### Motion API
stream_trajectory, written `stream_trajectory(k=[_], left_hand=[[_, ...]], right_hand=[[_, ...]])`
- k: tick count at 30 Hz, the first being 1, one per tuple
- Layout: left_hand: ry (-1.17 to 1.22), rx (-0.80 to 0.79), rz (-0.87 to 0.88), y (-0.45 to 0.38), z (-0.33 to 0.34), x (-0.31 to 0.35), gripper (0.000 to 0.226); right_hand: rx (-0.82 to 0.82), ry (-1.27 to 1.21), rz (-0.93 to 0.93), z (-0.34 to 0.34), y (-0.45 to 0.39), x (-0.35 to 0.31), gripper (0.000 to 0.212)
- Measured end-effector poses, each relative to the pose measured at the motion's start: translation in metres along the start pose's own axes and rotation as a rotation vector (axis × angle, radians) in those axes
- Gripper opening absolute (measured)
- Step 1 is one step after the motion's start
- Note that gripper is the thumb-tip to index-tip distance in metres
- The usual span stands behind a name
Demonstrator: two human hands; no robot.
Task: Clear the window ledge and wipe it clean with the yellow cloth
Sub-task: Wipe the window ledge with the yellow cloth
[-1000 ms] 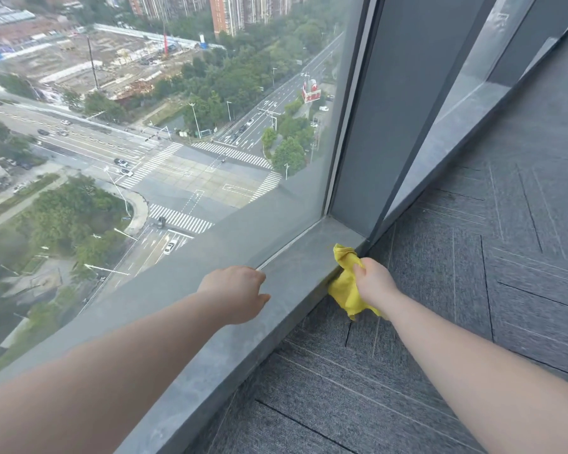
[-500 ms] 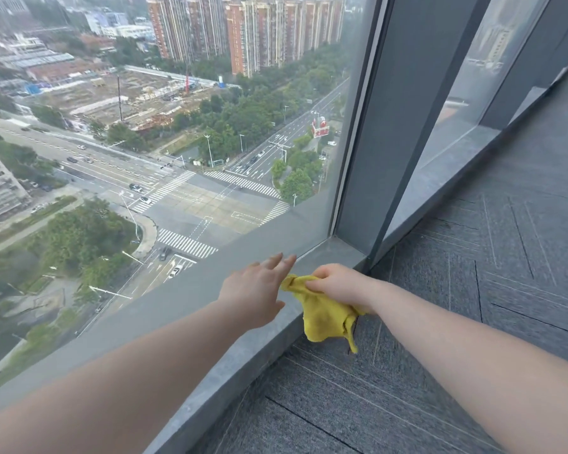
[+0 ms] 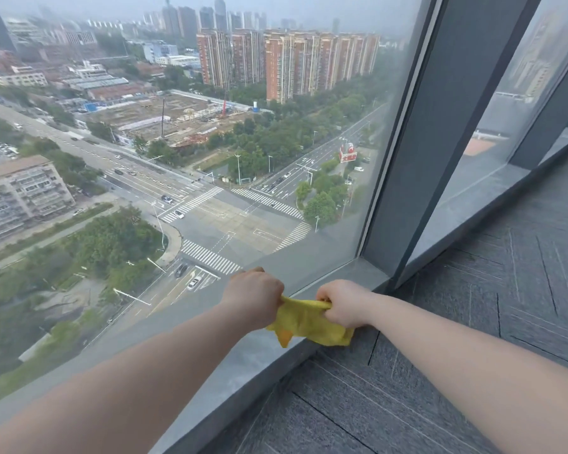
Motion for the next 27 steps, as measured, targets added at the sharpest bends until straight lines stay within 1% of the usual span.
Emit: stream_trajectory(k=[2, 3, 4, 7, 11, 13, 16, 18, 19, 21, 22, 23, 25, 27], left_hand=[[0.015, -0.036, -0.033, 0.010, -0.011, -0.015, 0.015], [0.021, -0.052, -0.043, 0.013, -0.017, -0.020, 0.017], [0.028, -0.068, -0.050, 0.018, -0.022, -0.027, 0.019], [0.025, -0.127, -0.052, 0.029, -0.040, -0.044, 0.021], [0.003, -0.198, -0.061, 0.044, -0.086, -0.076, 0.023], [0.008, -0.221, -0.062, 0.051, -0.109, -0.095, 0.026], [0.031, -0.223, -0.093, 0.062, -0.150, -0.119, 0.029], [0.024, -0.231, -0.082, 0.072, -0.175, -0.126, 0.030], [0.018, -0.264, -0.085, 0.074, -0.182, -0.130, 0.031], [-0.020, -0.283, -0.084, 0.085, -0.153, -0.124, 0.031], [-0.010, -0.280, -0.088, 0.087, -0.145, -0.124, 0.032], [0.007, -0.291, -0.097, 0.091, -0.147, -0.127, 0.032], [0.011, -0.278, -0.094, 0.105, -0.166, -0.127, 0.034], [0.005, -0.251, -0.085, 0.116, -0.188, -0.130, 0.033]], right_hand=[[-0.012, 0.036, 0.019, -0.011, 0.009, -0.012, 0.028], [-0.020, 0.040, 0.021, -0.017, 0.013, -0.016, 0.031], [-0.028, 0.041, 0.021, -0.023, 0.018, -0.023, 0.029], [-0.061, 0.040, 0.020, -0.042, 0.026, -0.046, 0.012], [-0.108, 0.078, -0.007, -0.077, 0.040, -0.089, 0.017], [-0.121, 0.099, -0.028, -0.097, 0.045, -0.111, 0.014], [-0.106, 0.114, -0.053, -0.131, 0.060, -0.142, 0.013], [-0.102, 0.118, -0.050, -0.149, 0.074, -0.156, 0.013], [-0.099, 0.122, -0.048, -0.157, 0.077, -0.159, 0.014], [-0.107, 0.147, -0.062, -0.126, 0.070, -0.160, 0.015], [-0.097, 0.143, -0.073, -0.121, 0.068, -0.161, 0.014], [-0.093, 0.134, -0.068, -0.126, 0.071, -0.163, 0.018], [-0.081, 0.117, -0.079, -0.134, 0.087, -0.171, 0.033], [-0.067, 0.098, -0.092, -0.148, 0.105, -0.182, 0.038]])
Point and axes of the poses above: each hand's wrist, its own y-axis away from the middle knuckle, its own z-axis out of the palm, x = y × z, the point moved 6 cm from there along -y, towards the middle knuckle, and after that the axes turned 7 degrees about -y, right-handed, at the moved point
